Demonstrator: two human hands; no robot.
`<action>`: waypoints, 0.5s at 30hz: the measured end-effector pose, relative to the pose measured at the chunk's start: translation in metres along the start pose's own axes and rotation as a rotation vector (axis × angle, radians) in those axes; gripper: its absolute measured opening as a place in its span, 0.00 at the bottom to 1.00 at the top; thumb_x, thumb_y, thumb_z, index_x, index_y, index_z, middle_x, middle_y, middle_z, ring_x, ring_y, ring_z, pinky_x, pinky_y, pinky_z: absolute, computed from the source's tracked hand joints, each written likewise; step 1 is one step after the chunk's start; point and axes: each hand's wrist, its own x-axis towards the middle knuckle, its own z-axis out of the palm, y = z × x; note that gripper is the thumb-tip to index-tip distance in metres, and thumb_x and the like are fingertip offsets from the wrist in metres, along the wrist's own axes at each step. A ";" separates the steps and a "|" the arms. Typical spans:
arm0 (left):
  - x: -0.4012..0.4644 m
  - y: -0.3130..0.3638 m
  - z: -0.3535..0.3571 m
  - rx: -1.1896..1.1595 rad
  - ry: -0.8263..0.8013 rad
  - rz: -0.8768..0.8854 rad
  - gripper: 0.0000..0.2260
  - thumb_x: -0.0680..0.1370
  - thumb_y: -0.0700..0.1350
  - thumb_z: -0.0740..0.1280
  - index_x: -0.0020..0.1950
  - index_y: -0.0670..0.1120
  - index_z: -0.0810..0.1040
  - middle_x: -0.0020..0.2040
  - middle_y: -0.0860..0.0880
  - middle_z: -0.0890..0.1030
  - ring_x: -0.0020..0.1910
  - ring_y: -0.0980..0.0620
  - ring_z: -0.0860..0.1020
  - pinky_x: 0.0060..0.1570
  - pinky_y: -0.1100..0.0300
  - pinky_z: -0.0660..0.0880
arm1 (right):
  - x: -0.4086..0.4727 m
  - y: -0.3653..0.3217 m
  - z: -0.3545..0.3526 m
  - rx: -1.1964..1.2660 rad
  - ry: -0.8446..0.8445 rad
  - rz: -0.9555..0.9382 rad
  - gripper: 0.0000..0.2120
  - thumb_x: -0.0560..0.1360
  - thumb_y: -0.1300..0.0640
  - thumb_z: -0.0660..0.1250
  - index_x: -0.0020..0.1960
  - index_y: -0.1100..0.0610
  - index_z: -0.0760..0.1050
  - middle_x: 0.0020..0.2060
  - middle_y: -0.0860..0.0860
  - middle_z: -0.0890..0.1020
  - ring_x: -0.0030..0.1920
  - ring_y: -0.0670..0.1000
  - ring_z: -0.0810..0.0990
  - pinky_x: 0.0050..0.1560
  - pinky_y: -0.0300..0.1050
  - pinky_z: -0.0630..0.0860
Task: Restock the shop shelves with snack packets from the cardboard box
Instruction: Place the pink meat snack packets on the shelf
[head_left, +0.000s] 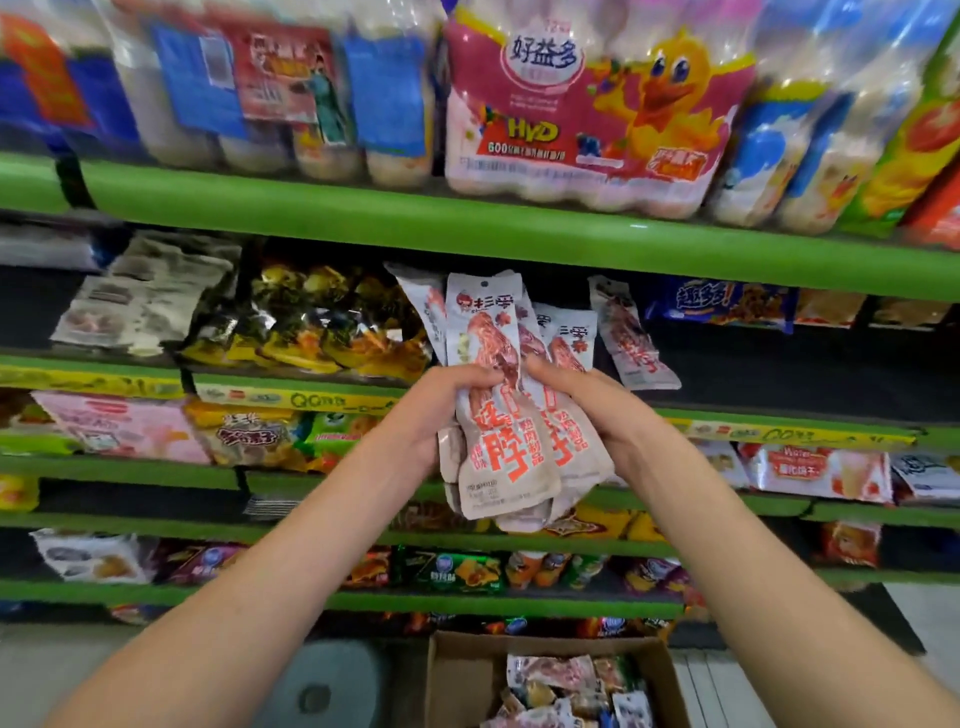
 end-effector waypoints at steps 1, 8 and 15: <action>0.002 0.000 -0.002 -0.017 -0.002 -0.014 0.12 0.76 0.38 0.66 0.32 0.43 0.80 0.30 0.45 0.81 0.28 0.47 0.80 0.38 0.57 0.78 | 0.002 -0.001 0.001 0.014 -0.007 0.008 0.22 0.70 0.47 0.75 0.60 0.59 0.80 0.53 0.59 0.85 0.53 0.58 0.85 0.49 0.52 0.82; -0.004 0.009 -0.017 -0.035 0.068 -0.003 0.08 0.76 0.40 0.67 0.36 0.42 0.77 0.28 0.47 0.81 0.25 0.49 0.80 0.30 0.61 0.80 | 0.011 -0.005 -0.013 0.062 0.018 0.009 0.08 0.78 0.52 0.67 0.47 0.56 0.81 0.46 0.55 0.86 0.43 0.54 0.86 0.41 0.45 0.82; -0.016 0.018 -0.018 0.008 0.115 0.019 0.08 0.75 0.39 0.68 0.36 0.41 0.79 0.30 0.45 0.82 0.26 0.47 0.82 0.28 0.58 0.80 | 0.004 -0.008 -0.044 0.050 0.021 -0.013 0.06 0.79 0.57 0.66 0.49 0.56 0.81 0.43 0.55 0.86 0.40 0.54 0.85 0.42 0.50 0.83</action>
